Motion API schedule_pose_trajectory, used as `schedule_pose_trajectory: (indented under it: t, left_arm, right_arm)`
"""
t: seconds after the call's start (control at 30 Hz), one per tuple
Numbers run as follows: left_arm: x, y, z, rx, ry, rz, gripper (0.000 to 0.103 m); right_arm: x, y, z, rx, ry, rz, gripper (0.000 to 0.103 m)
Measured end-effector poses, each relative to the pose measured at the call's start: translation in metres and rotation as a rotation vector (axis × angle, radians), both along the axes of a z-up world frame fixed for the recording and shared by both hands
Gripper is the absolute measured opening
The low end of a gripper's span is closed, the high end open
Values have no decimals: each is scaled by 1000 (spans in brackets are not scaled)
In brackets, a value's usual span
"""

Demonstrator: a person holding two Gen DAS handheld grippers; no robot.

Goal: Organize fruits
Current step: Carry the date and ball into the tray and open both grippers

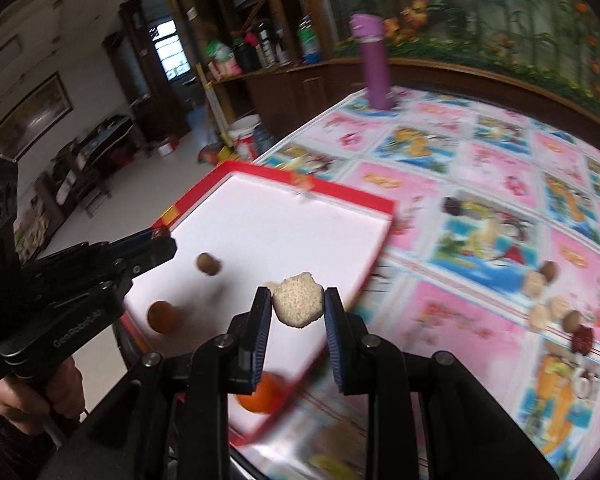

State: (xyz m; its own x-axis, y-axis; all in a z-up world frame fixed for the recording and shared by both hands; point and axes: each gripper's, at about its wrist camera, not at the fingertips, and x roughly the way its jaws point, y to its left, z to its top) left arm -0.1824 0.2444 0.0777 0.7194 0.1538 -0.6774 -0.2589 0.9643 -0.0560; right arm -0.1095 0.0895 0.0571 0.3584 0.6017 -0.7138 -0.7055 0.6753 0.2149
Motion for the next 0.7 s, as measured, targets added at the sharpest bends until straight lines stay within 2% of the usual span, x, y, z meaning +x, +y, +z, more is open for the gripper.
schedule_pose_trajectory:
  t: [0.2, 0.5, 0.7]
  left_arm:
    - [-1, 10, -19, -17, 38, -3, 21]
    - [1, 8, -33, -24, 85, -30, 21]
    - [2, 14, -40, -32, 117, -1, 21]
  right_arm:
    - [-3, 26, -24, -45, 73, 25, 25]
    - [-17, 38, -40, -107, 104, 50, 25]
    - [-14, 39, -48, -143, 131, 45, 26]
